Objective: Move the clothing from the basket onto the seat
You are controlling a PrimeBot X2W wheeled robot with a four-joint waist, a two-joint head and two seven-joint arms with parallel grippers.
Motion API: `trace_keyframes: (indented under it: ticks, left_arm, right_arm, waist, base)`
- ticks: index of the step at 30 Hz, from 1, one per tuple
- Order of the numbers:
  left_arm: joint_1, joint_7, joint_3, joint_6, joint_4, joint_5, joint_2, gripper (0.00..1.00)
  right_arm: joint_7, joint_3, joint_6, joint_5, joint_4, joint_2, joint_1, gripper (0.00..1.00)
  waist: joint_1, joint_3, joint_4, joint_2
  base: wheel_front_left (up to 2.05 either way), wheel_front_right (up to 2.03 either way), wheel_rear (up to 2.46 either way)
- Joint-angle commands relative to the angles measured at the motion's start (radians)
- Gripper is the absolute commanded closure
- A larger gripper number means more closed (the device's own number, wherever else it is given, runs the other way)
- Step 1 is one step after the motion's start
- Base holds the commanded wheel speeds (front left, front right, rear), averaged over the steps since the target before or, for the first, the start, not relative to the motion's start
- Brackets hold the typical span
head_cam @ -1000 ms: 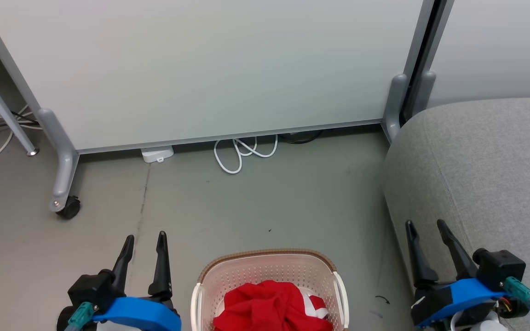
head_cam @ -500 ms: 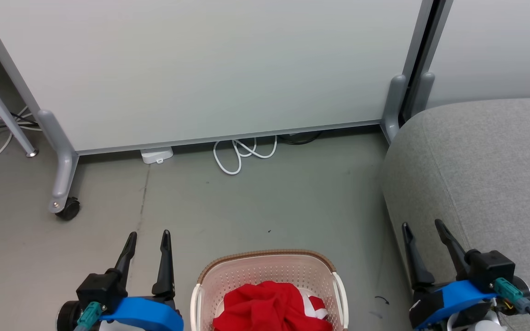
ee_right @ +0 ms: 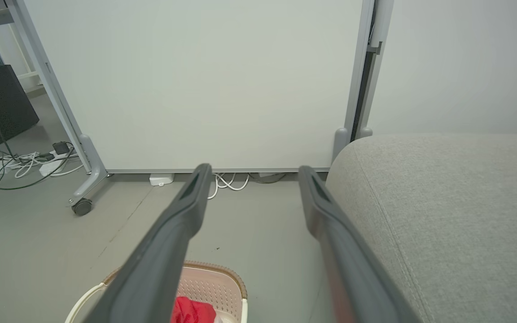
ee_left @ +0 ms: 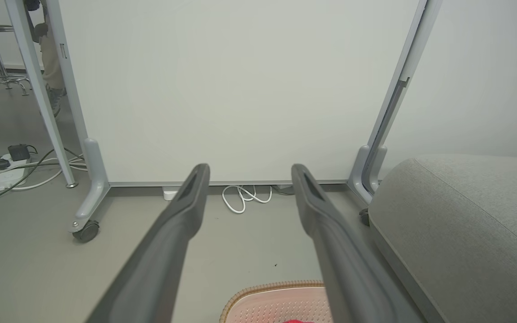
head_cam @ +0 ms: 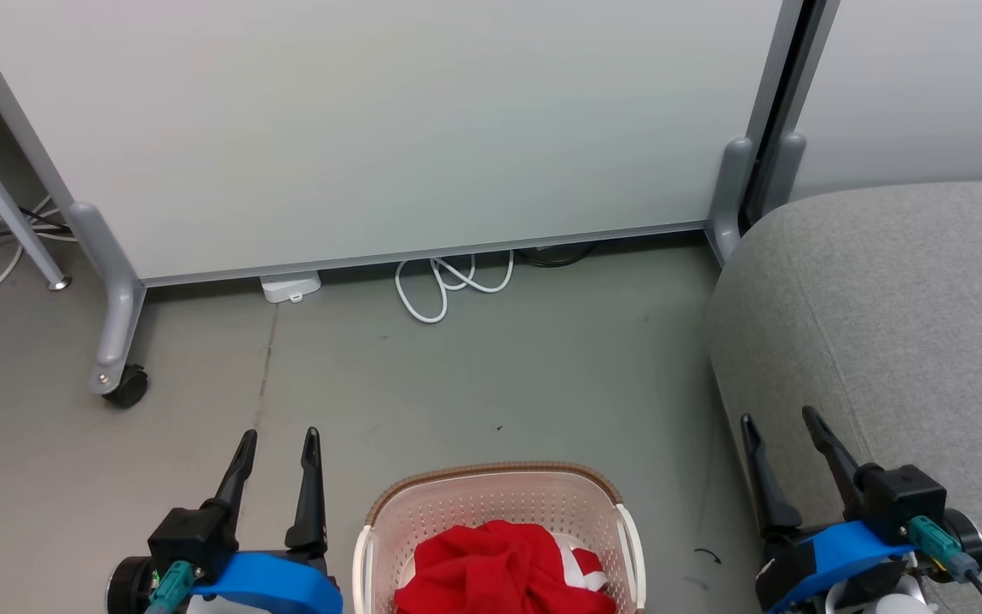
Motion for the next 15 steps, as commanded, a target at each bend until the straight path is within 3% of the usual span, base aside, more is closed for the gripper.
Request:
trace_keyframes:
  ticks: [1,8,15]
  left_arm:
    - [-0.01,-0.005,0.004,-0.002,0.001,0.002,0.0,0.0]
    - [-0.013,-0.005,0.006,-0.003,0.0,0.003,-0.001,0.0]
    - [-0.031,-0.004,-0.008,-0.01,0.04,-0.003,0.0,0.0]
  right_arm:
    - [-0.008,0.002,0.002,0.0,0.003,-0.006,-0.015,0.0]
    - [-0.008,0.008,0.002,0.004,0.002,-0.006,-0.019,0.0]
    - [-0.009,0.057,0.002,0.007,-0.009,-0.005,-0.053,0.0]
  waist:
    - [0.0,0.001,0.0,0.0]
    - [0.0,0.011,-0.007,0.0]
    - [0.0,0.062,-0.064,0.0]
  base:
    - [0.0,0.0,0.0]
    - [0.0,0.0,0.0]
    - [0.0,0.0,0.0]
